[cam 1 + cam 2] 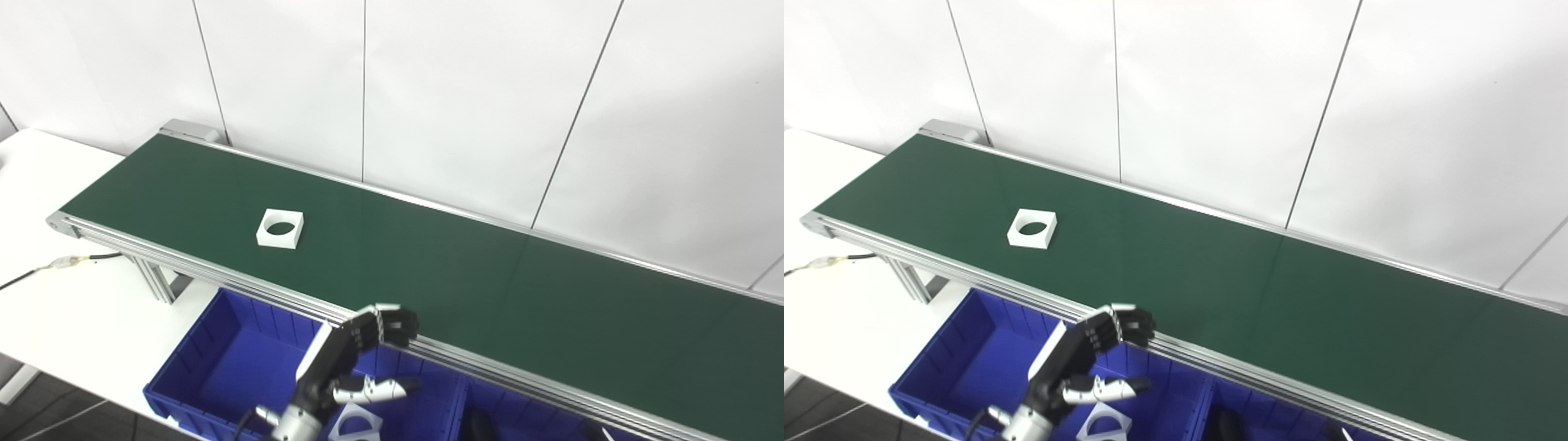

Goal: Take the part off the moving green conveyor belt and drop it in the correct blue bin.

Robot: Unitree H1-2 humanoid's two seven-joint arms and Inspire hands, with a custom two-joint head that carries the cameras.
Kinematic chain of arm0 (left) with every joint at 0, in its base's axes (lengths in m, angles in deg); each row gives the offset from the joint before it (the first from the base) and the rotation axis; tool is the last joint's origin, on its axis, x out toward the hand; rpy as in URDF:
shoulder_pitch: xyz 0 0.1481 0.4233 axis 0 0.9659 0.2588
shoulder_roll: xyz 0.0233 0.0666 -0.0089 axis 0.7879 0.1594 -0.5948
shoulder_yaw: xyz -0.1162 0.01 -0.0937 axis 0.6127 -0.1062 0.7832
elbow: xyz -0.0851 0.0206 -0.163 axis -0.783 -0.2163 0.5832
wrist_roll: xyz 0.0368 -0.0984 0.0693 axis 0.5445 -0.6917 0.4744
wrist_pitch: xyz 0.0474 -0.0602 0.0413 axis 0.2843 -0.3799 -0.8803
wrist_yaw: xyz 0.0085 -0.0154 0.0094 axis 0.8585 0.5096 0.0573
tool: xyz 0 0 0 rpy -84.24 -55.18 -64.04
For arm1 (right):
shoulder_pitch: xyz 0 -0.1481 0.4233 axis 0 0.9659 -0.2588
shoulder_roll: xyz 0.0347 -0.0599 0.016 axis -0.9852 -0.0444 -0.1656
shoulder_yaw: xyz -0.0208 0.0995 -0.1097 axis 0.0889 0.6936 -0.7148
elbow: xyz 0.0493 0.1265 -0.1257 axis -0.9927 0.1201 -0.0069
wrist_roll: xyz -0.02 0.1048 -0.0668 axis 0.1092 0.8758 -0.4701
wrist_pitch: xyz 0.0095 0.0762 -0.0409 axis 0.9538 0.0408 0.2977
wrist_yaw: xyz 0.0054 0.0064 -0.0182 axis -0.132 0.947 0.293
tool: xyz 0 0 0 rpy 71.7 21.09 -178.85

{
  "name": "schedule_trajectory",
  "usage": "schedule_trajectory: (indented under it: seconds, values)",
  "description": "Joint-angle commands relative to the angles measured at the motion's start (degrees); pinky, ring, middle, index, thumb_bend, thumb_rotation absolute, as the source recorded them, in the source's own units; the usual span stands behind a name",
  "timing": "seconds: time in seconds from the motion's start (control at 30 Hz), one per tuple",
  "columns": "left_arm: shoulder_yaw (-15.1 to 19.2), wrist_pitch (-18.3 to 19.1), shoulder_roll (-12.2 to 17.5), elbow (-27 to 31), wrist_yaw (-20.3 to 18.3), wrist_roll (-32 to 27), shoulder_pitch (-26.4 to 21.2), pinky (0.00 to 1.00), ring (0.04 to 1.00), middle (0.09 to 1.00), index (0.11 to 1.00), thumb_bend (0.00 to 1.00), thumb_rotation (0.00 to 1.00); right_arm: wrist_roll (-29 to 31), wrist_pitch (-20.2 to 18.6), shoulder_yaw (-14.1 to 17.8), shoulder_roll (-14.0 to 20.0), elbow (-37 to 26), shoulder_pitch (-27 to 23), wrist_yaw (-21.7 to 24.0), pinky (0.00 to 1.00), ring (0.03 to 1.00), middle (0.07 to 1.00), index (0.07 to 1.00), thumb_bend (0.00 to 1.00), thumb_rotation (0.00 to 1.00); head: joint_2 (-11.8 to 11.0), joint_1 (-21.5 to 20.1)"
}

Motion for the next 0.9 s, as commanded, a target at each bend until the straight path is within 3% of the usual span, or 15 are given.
schedule_trajectory:
  seconds: [0.0, 0.23, 0.47, 0.6, 0.67, 0.87]
  values:
    - [1.4, -1.5, 1.2, 1.7, 1.2, -0.1, -2.3, 0.63, 0.654, 0.699, 0.697, 0.7, 0.0, -0.2, 2.9, 0.4, 0.1, -0.8, -1.1, 0.1, 0.72, 0.825, 0.887, 0.889, 0.64, 0.0, 0.0, -0.4]
    - [4.1, 1.9, 5.5, 3.9, 1.4, 0.3, -6.6, 0.65, 0.674, 0.726, 0.727, 0.68, 0.0, -1.4, 2.9, 0.1, -0.5, -0.1, -1.5, -1.2, 0.72, 0.819, 0.874, 0.874, 0.67, 0.0, -0.1, -1.3]
    - [7.5, 2.6, 9.9, 0.5, 2.1, 0.5, -12.1, 0.7, 0.721, 0.752, 0.751, 0.71, 0.0, -2.4, 2.9, -0.7, -0.5, 0.4, -2.0, -2.2, 0.72, 0.807, 0.862, 0.877, 0.66, 0.0, -0.7, -2.0]
    - [9.2, 3.5, 12.8, -1.4, 3.4, 4.6, -15.1, 0.7, 0.731, 0.772, 0.761, 0.74, 0.06, -2.5, 2.9, -0.8, -0.9, 0.6, -2.1, -2.6, 0.73, 0.812, 0.867, 0.872, 0.67, 0.0, -1.1, -2.9]
    - [9.8, 4.3, 13.9, -2.0, 4.3, 6.8, -16.4, 0.72, 0.748, 0.779, 0.761, 0.75, 0.01, -2.5, 2.9, -1.0, -1.0, 0.5, -2.0, -2.8, 0.73, 0.814, 0.865, 0.875, 0.67, 0.0, -1.0, -3.3]
    - [9.5, 6.8, 19.2, -3.6, 5.4, 17.1, -20.5, 0.78, 0.801, 0.814, 0.795, 0.75, 0.0, -2.8, 2.9, -1.1, -1.2, 0.1, -1.9, -4.0, 0.72, 0.808, 0.857, 0.863, 0.68, 0.0, -0.6, -4.9]
